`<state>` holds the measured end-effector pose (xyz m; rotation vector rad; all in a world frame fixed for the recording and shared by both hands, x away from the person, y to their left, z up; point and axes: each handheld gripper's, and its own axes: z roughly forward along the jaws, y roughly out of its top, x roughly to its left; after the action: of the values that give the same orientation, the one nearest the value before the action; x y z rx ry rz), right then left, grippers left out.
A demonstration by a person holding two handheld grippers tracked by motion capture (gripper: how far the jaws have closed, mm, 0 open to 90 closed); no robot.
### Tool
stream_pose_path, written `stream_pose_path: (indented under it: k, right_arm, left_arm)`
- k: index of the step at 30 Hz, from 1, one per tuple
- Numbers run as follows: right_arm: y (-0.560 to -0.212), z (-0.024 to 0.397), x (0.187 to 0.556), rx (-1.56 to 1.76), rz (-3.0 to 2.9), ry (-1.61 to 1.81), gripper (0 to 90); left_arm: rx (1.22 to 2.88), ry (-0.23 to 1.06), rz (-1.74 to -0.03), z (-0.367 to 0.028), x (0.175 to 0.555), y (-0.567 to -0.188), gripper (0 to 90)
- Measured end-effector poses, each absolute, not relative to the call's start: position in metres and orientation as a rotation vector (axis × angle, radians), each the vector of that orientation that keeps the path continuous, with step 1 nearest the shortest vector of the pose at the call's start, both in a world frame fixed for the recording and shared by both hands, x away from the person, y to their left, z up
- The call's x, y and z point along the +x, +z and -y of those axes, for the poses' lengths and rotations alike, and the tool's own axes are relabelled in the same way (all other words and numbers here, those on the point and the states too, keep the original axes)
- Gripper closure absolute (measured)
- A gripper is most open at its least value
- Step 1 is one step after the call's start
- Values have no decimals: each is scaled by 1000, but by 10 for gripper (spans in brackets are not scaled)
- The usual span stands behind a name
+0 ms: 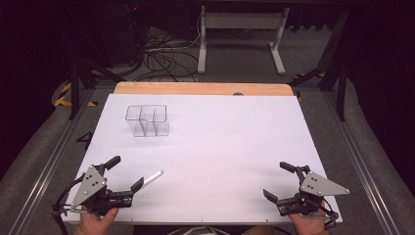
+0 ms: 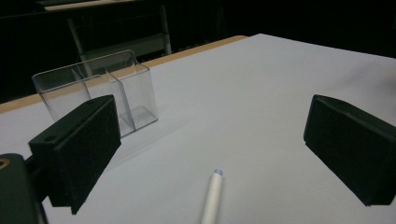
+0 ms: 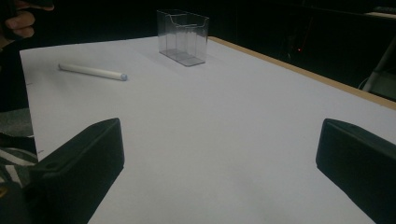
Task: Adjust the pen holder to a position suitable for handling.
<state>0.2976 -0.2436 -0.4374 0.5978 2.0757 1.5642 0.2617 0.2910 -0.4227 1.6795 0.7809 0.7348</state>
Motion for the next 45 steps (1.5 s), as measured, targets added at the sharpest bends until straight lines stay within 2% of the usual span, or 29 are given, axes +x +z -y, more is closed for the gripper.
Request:
stream_pose_path:
  k: [7, 20, 32, 45]
  right_arm:
    - [-439, 241, 300, 590, -2095, 1563, 20]
    - [-442, 243, 298, 602, -2109, 1580, 21]
    - [-445, 240, 300, 613, -2110, 1566, 28]
    - [-449, 242, 298, 629, -2120, 1555, 29]
  left_arm:
    - [1648, 676, -805, -296, 265, -422, 45]
    - [1650, 650, -774, -296, 267, -419, 30]
    - [1701, 618, -792, -295, 278, -409, 88]
    - [1740, 598, -784, -292, 296, -396, 94]
